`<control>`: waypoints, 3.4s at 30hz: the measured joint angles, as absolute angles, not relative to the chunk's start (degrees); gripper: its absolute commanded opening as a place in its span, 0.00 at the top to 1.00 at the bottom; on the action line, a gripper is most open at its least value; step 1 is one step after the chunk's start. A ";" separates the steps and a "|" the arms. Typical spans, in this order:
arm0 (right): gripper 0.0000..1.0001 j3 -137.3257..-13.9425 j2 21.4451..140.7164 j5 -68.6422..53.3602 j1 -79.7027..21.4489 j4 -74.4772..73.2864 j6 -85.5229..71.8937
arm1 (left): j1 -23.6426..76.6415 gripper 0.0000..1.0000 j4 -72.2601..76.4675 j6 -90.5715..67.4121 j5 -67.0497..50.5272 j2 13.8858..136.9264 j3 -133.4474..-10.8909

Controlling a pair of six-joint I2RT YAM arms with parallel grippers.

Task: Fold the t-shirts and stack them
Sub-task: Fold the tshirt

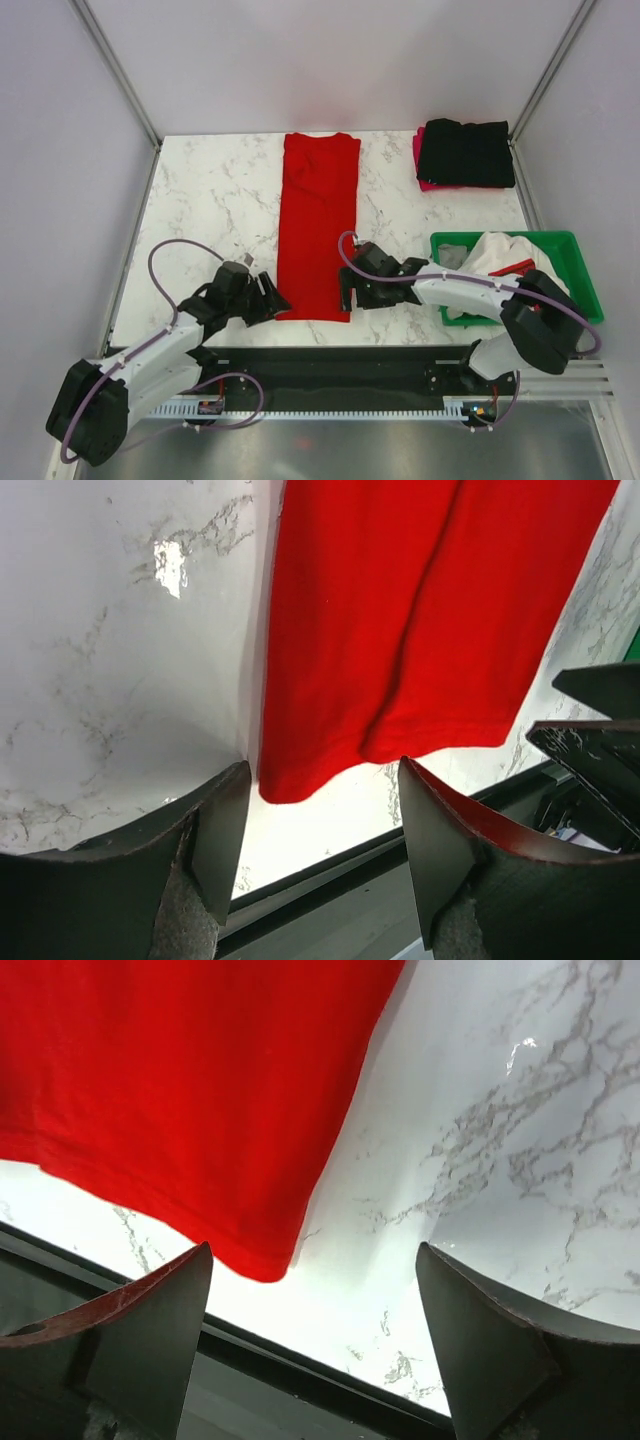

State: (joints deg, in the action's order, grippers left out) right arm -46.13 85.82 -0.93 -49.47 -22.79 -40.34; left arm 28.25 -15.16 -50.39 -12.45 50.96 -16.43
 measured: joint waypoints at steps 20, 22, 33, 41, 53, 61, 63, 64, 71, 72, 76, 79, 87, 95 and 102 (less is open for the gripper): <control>0.26 -41.60 84.97 4.23 -56.53 -12.38 -48.97 | 29.76 0.97 -4.93 -52.64 -11.05 57.80 -14.04; 0.37 -41.54 85.43 4.82 -56.53 -11.51 -49.52 | 29.76 0.98 -4.34 -52.66 -11.14 58.17 -14.04; 0.66 -38.68 85.38 7.01 -56.51 -7.97 -50.87 | 29.76 0.98 -2.81 -52.69 -11.31 58.67 -13.74; 0.68 -35.62 82.94 7.79 -56.53 -6.02 -51.51 | 29.76 0.98 -2.61 -52.69 -11.33 58.61 -13.63; 0.63 -31.22 75.66 10.81 -56.53 -11.27 -52.40 | 29.76 0.98 -2.55 -52.86 -11.27 58.50 -13.52; 0.27 -30.35 73.10 8.73 -56.80 -9.93 -51.46 | 29.76 0.98 -2.55 -52.93 -11.27 58.50 -13.52; 0.27 -29.93 72.23 8.23 -56.80 -9.69 -51.24 | 29.76 0.98 -2.55 -52.93 -11.27 58.52 -13.52; 0.27 -29.78 72.03 7.84 -56.80 -9.63 -51.22 | 29.76 0.98 -2.55 -52.95 -11.27 58.52 -13.52; 0.33 -29.54 74.50 5.50 -56.80 -4.71 -51.33 | 29.76 0.98 -2.42 -52.95 -11.29 58.63 -13.52; 0.39 -29.54 75.18 5.08 -56.80 -3.42 -51.46 | 29.76 0.98 -2.39 -52.95 -11.29 58.67 -13.52; 0.50 -29.54 77.73 4.29 -56.80 0.56 -52.01 | 29.76 0.98 -2.31 -52.97 -11.31 58.72 -13.52; 0.67 -29.08 77.78 4.58 -56.80 0.73 -52.34 | 29.76 0.98 -2.31 -52.99 -11.29 58.72 -13.52; 1.00 -25.85 73.84 5.45 -56.80 -2.20 -53.67 | 29.95 0.98 -4.75 -52.99 -10.83 55.83 -13.17; 1.00 -25.54 68.20 5.41 -56.90 -7.42 -53.89 | 30.74 0.98 -16.84 -53.01 -10.55 40.03 -14.15; 1.00 -30.55 61.89 5.69 -57.28 -15.05 -54.04 | 31.38 0.98 -23.73 -53.56 -10.81 36.32 -18.98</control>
